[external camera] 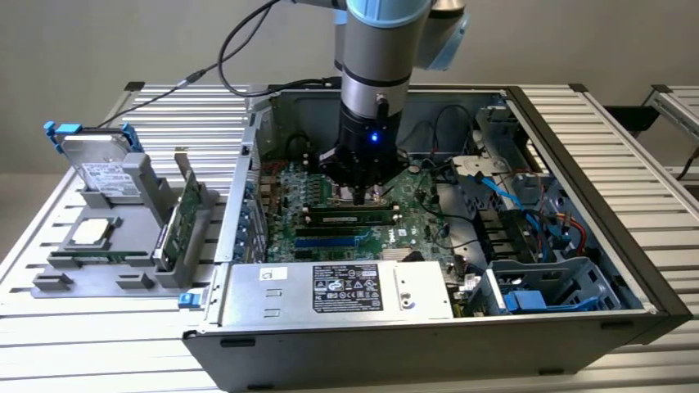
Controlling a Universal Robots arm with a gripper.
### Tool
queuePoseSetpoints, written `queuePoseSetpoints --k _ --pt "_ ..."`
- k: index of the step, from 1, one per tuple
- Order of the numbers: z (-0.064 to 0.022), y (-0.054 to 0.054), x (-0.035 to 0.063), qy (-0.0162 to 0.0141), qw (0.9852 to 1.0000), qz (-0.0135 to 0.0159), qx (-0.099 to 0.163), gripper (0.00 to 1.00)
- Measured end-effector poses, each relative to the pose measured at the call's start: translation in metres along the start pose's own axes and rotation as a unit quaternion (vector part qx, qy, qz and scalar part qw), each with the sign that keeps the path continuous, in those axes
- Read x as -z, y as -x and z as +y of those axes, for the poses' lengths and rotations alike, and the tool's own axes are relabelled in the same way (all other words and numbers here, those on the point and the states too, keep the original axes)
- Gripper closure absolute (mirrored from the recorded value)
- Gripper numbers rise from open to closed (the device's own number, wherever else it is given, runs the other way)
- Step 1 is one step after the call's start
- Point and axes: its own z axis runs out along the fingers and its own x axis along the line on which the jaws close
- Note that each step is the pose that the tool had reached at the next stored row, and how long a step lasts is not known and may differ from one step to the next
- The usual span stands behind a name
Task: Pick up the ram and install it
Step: 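Press down the ram until it locks into place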
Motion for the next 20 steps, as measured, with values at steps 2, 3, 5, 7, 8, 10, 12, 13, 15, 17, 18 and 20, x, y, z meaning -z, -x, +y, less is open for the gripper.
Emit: queuePoseSetpoints --k 2,3,5,7,8,10,12,13,15,17,18,20 --pt "-0.0018 -0.001 0.0018 0.0001 1.0 0.0001 0.0 0.9" --pt "-0.0031 -0.001 0.0032 0.0002 1.0 0.0001 0.0 0.9" --pt "-0.0059 -0.001 0.0066 0.0003 1.0 0.0 -0.001 0.9" --pt "-0.0091 -0.002 0.01 0.0002 1.0 0.0 -0.002 0.9" --pt "-0.011 -0.002 0.0116 0.0002 1.0 0.0 -0.002 0.9" --pt "-0.0147 -0.002 0.014 0.0003 1.0 0.0 -0.002 0.9" --pt "-0.0184 -0.003 0.0157 0.0003 1.0 0.0 -0.002 0.9" --pt "-0.0213 -0.003 0.0167 0.0002 1.0 0.0 -0.002 0.9" --pt "-0.0235 -0.004 0.017 0.0002 1.0 -0.0001 -0.002 0.9" --pt "-0.0237 -0.005 0.017 0.0003 1.0 0.0 -0.002 0.9" --pt "-0.0237 -0.005 0.017 0.0003 1.0 0.0 -0.002 0.9" --pt "-0.0237 -0.005 0.0169 0.0003 1.0 0.0 -0.002 0.9"
